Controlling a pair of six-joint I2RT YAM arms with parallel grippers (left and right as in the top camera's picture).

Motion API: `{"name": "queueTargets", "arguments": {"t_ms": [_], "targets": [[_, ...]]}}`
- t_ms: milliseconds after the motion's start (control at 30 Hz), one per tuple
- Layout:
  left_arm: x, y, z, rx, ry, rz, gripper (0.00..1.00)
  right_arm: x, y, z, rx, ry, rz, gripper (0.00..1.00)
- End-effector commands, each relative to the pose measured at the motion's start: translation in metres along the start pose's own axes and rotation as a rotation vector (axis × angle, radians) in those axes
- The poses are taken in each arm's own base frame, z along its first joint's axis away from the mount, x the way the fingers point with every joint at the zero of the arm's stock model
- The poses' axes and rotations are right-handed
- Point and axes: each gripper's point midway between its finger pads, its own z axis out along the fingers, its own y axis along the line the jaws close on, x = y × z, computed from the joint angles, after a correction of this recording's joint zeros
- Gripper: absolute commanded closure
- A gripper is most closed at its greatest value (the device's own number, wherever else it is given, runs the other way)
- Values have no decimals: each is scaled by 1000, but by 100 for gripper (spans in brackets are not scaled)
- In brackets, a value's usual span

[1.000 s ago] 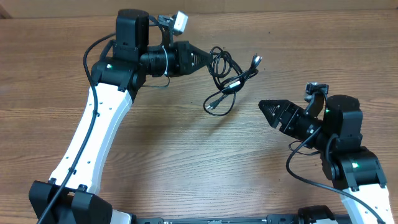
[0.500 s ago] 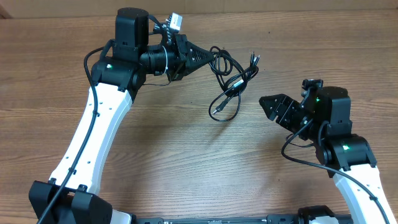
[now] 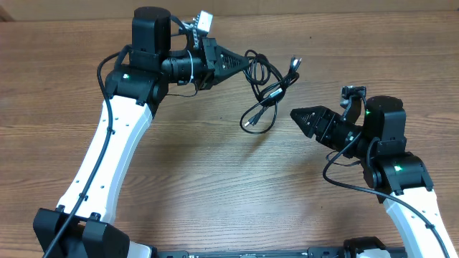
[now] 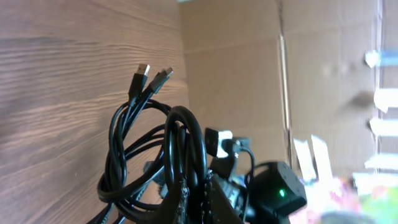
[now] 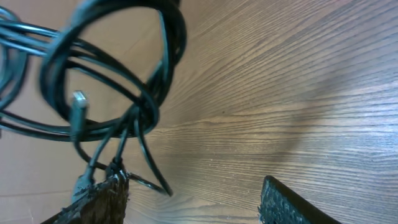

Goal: Untangle cables

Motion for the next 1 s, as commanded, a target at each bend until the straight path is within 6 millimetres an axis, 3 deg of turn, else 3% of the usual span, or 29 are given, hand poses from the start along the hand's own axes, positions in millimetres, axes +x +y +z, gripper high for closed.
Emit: {"name": "queueTargets", "arguments": {"t_ms": [0, 133, 567, 967], "targets": [[19, -43, -9, 133, 83, 186, 96, -3, -4, 0, 19, -20, -9, 34], [29, -57, -12, 209, 137, 290, 96, -8, -11, 0, 57, -50, -9, 33], [46, -67, -18, 294, 215, 379, 96, -18, -15, -2, 90, -103, -17, 33], [56, -72, -23, 360, 247, 508, 96, -19, 12, -1, -42, -81, -61, 33]]}}
